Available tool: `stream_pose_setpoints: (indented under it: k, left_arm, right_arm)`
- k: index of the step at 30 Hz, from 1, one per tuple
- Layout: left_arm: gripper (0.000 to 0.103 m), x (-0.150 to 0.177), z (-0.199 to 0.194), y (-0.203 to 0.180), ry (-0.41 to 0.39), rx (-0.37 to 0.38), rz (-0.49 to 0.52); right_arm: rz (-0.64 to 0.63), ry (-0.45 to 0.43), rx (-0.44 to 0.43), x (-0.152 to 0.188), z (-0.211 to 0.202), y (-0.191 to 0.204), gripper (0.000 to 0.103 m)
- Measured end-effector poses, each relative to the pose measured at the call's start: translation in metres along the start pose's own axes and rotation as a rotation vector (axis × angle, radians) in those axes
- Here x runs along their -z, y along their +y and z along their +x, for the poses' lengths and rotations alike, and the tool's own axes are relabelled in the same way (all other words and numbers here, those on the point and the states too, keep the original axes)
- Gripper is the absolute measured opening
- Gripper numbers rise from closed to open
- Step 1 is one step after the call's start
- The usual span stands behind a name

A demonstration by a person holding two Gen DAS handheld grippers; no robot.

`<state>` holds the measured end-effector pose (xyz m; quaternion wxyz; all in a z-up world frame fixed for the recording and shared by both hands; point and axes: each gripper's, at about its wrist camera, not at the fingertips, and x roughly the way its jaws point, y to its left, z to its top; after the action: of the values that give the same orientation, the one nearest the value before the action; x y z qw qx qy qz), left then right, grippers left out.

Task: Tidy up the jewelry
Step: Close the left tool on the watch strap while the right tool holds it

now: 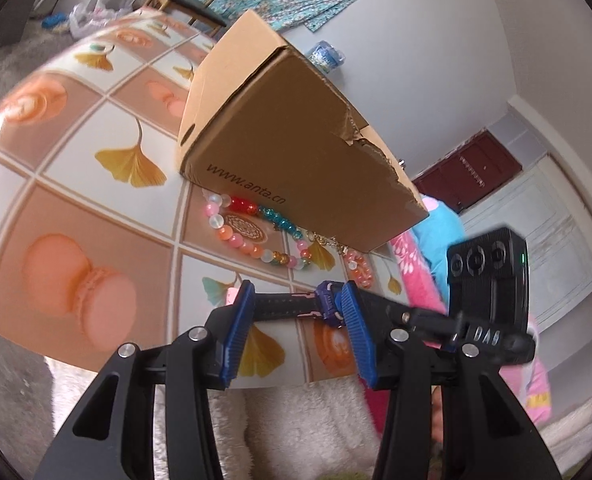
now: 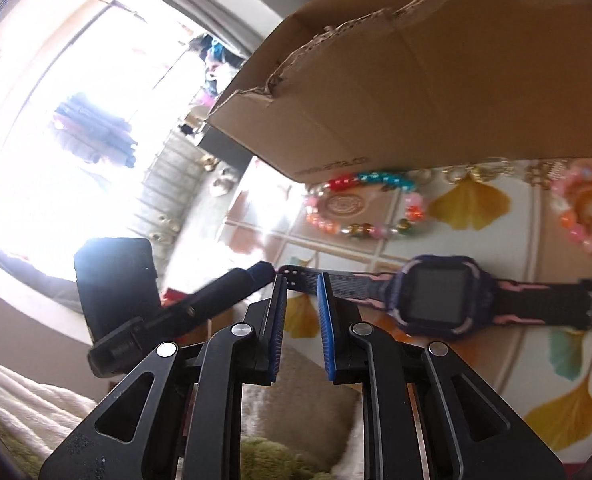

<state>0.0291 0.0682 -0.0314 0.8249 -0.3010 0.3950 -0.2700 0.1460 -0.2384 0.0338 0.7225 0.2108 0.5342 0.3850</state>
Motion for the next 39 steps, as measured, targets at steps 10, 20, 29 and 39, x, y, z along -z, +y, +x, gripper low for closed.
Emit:
stream_pose_setpoints:
  k: [10, 20, 29, 39]
  left_arm:
    - [0.045, -0.002, -0.004, 0.022, -0.011, 0.000, -0.072]
    - [0.045, 0.001, -0.004, 0.033, 0.019, 0.013, -0.140]
    - [0.045, 0.004, 0.009, 0.027, 0.074, 0.061, -0.168]
    - [0.035, -0.002, 0.011, 0.010, 0.056, -0.093, -0.080]
  right_arm:
    - [-0.118, 0.113, 0.080, -0.011, 0.036, 0.011, 0.016]
    - [-0.121, 0.126, 0.159, -0.002, 0.045, 0.005, 0.008]
    - [-0.116, 0.099, 0.144, 0.002, 0.031, 0.001, 0.008]
    - [-0.105, 0.077, 0.115, 0.005, 0.020, -0.007, 0.003]
